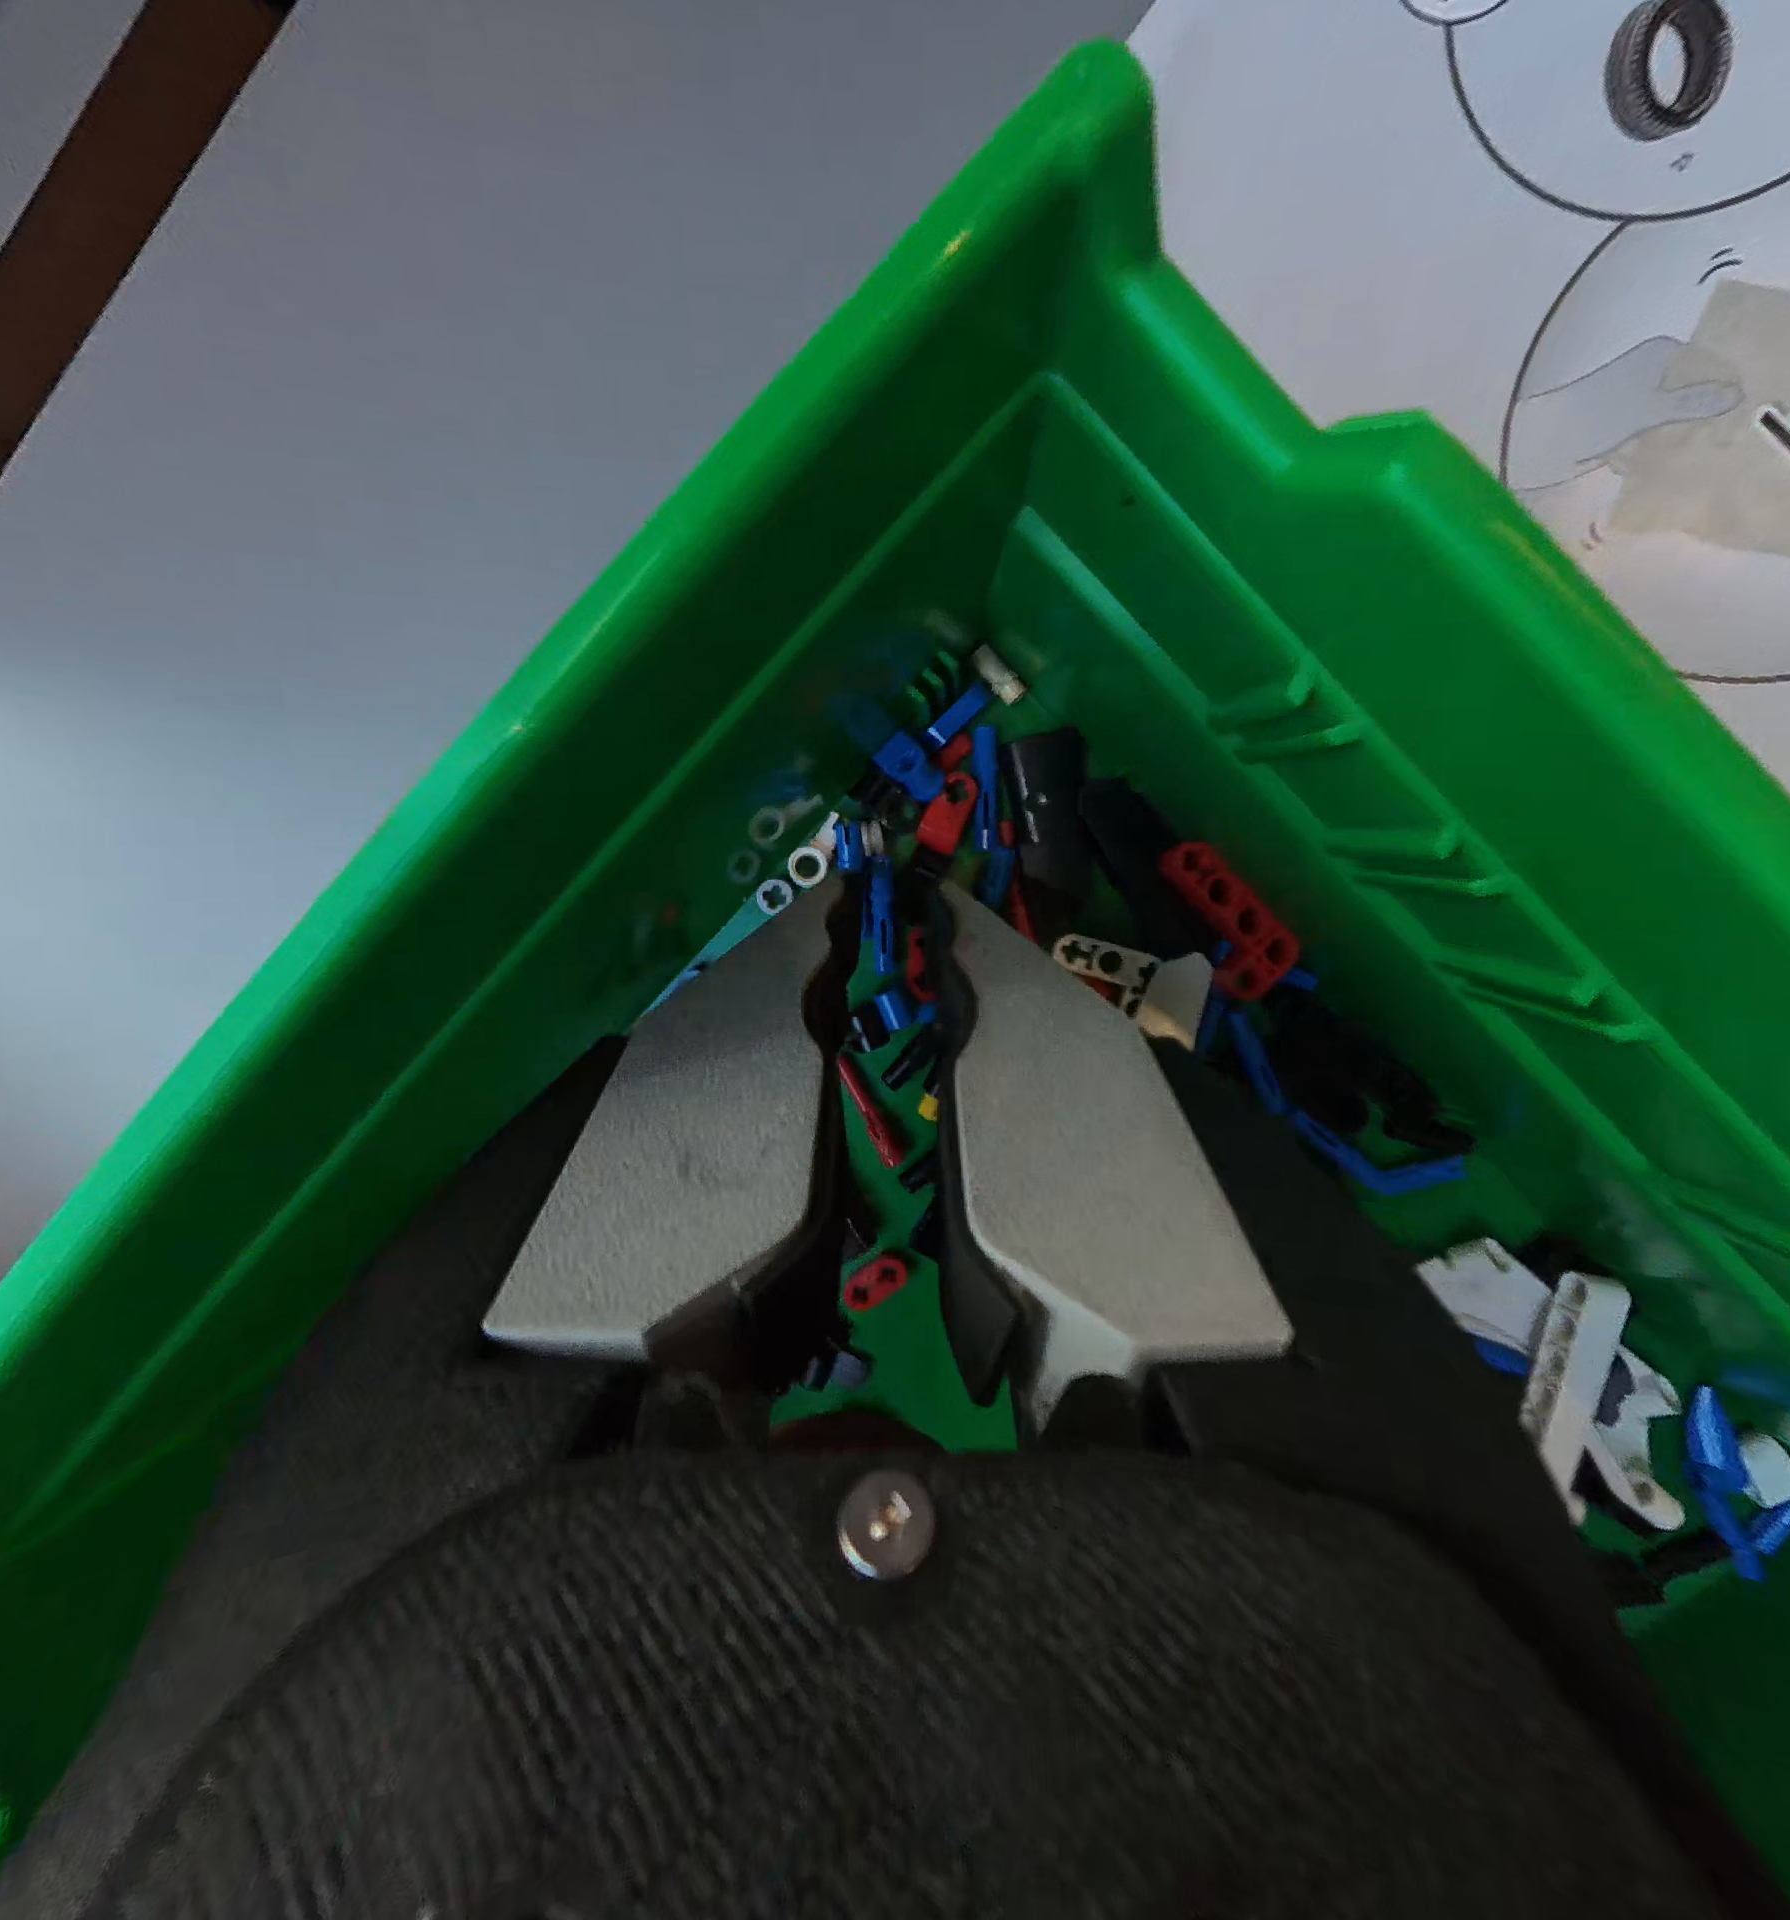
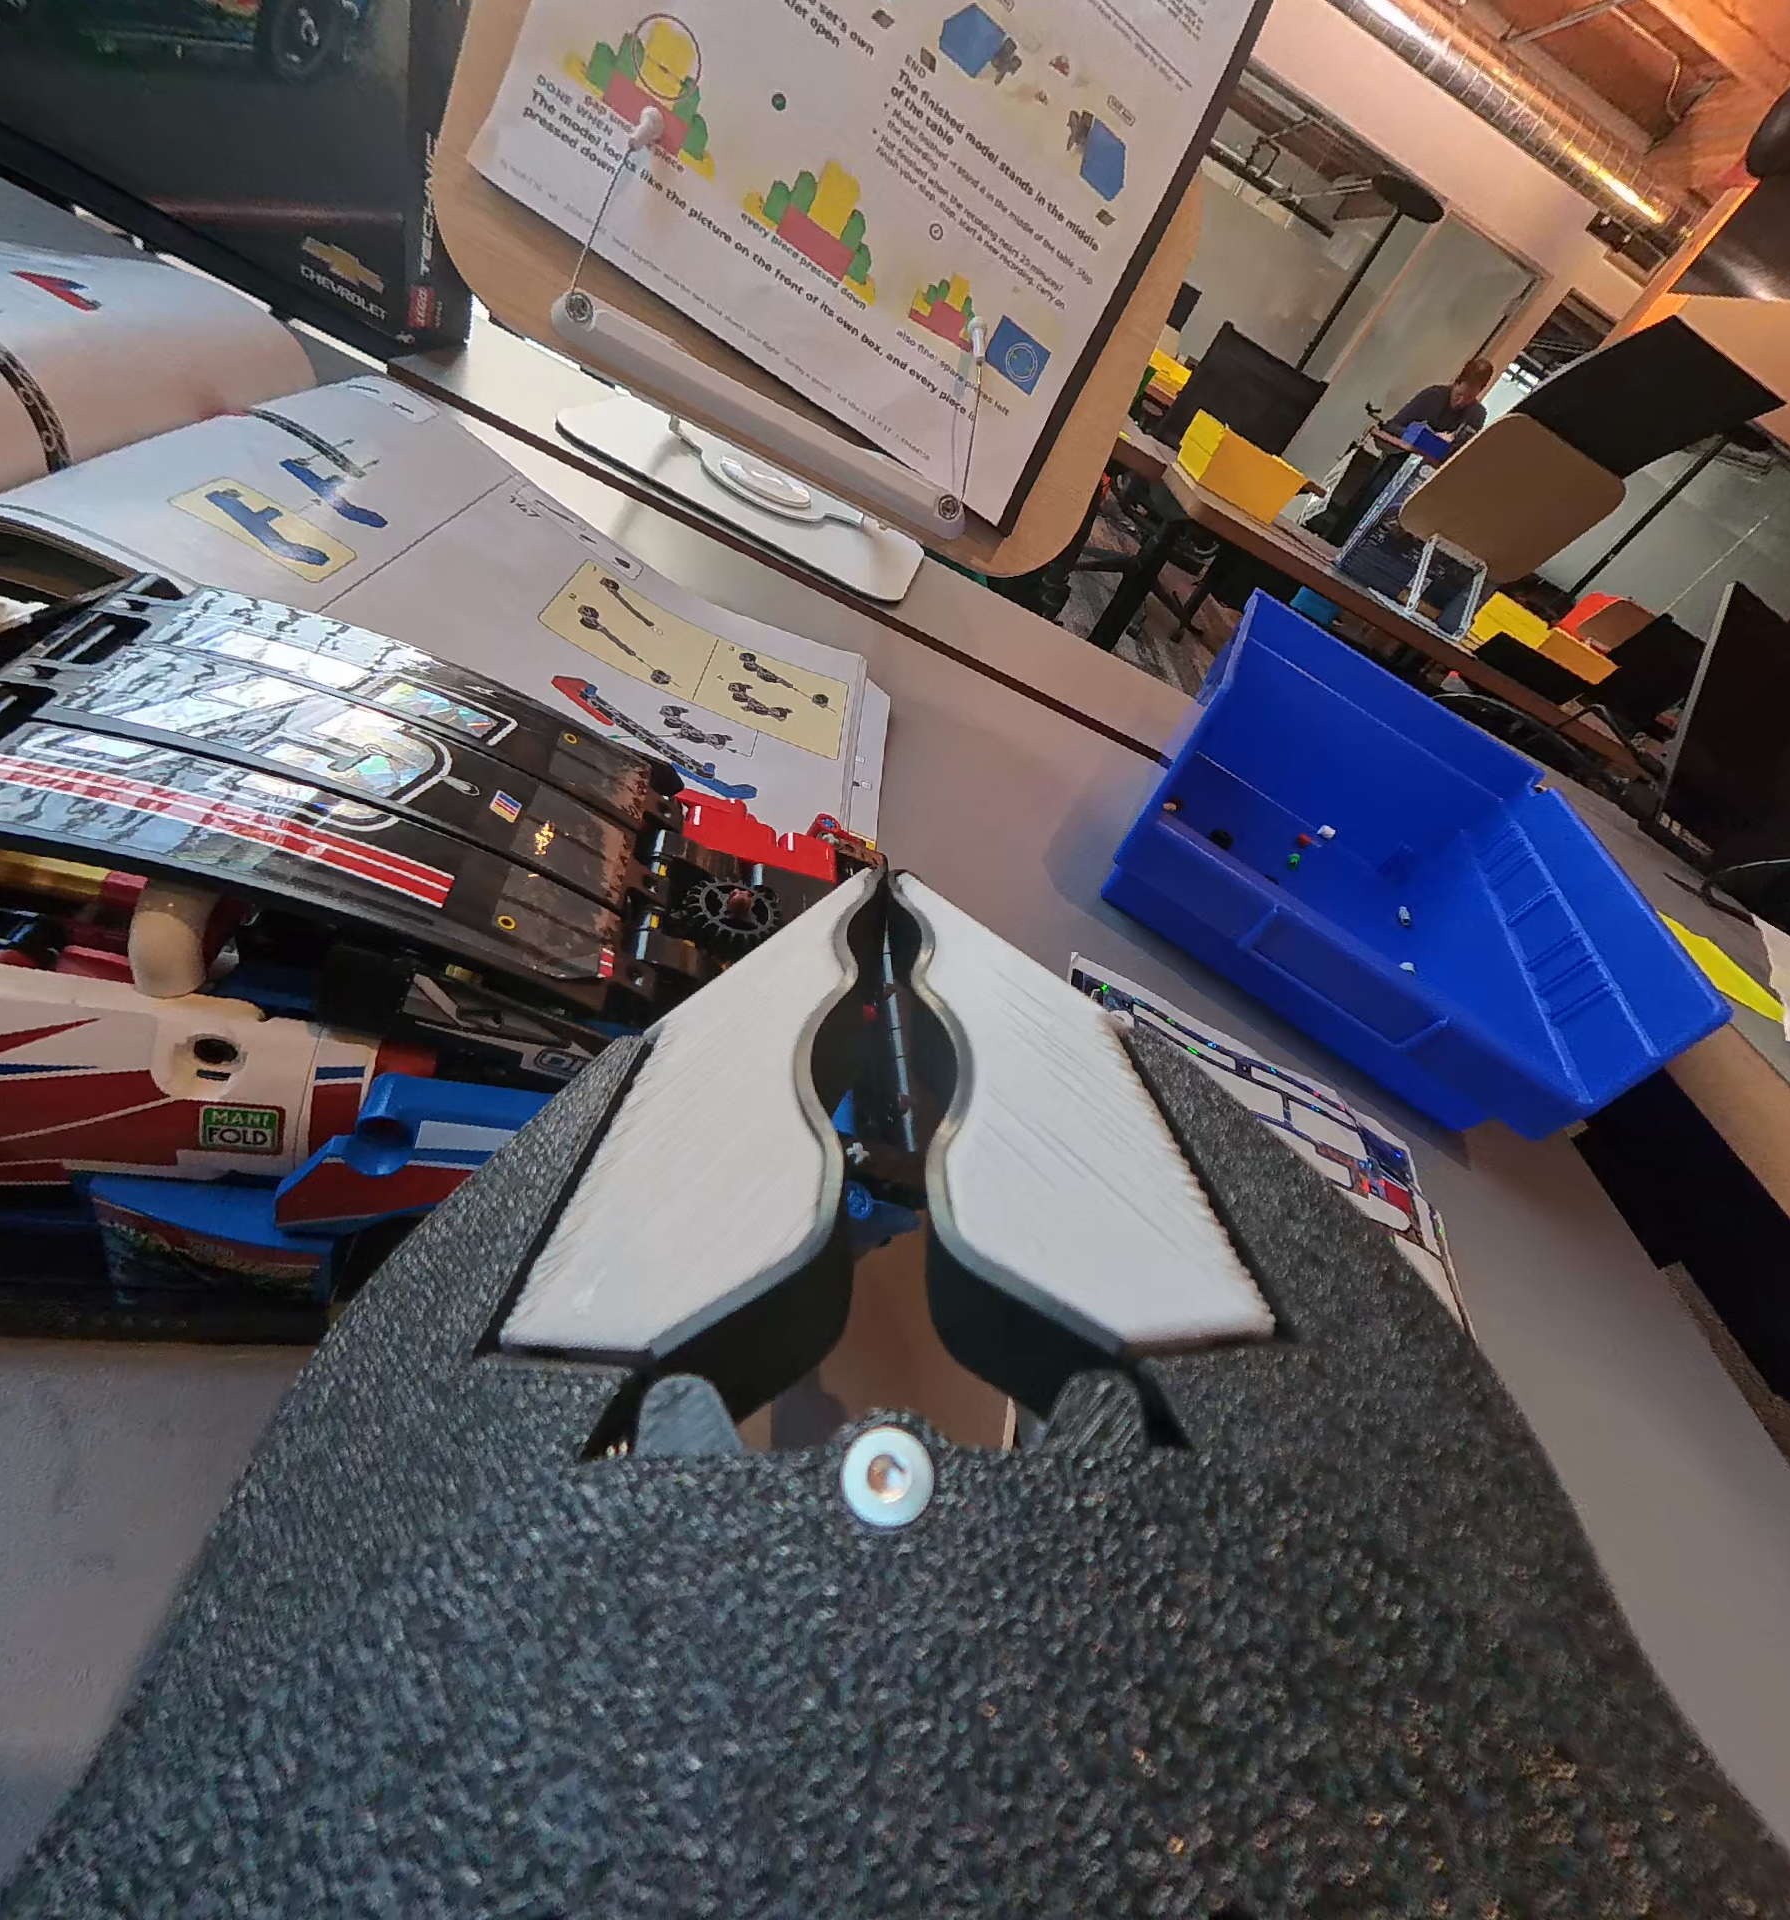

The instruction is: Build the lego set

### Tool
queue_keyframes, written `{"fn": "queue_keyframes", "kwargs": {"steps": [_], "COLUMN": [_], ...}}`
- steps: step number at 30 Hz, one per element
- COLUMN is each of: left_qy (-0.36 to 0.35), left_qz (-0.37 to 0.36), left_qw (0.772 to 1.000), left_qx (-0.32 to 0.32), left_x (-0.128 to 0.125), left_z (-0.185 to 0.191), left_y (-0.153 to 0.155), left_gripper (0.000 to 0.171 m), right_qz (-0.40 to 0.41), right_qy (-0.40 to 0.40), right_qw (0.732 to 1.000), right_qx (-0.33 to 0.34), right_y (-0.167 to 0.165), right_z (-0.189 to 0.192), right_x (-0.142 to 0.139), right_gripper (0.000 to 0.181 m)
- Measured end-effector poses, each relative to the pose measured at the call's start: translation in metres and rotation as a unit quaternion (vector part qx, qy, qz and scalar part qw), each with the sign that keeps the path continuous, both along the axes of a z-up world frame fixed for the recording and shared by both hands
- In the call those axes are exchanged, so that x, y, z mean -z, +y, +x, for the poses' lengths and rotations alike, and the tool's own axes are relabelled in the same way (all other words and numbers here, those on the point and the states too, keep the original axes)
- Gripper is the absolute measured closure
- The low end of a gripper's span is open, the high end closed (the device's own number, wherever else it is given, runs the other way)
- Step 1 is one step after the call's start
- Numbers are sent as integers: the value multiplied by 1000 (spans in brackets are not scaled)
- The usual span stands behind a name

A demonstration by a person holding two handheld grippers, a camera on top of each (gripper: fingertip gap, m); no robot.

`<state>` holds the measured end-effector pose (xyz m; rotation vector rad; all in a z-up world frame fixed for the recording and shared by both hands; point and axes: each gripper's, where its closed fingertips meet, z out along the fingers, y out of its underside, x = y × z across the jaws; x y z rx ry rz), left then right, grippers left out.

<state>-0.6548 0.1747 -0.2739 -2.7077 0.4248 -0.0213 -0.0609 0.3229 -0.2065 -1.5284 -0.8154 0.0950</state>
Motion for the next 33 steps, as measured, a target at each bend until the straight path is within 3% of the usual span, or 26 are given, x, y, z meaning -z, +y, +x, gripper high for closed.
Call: {"fn": "queue_keyframes", "kwargs": {"steps": [13,22,33], "left_qy": [-5,1,6], "left_qz": [-56,-44,-12], "left_qw": [997,998,999], "left_qx": [51,52,42], "left_x": [10,10,-12], "left_z": [5,5,2], "left_y": [-12,-6,-28], "left_gripper": [161,162,163], "right_qz": [-1,-1,-1], "right_qy": [2,2,3], "right_qw": [1000,1000,1000], "right_qx": [-1,-3,-7], "right_y": [0,0,-1], "right_z": [0,0,-1], "right_x": [0,0,0], "right_gripper": [181,181,181]}}
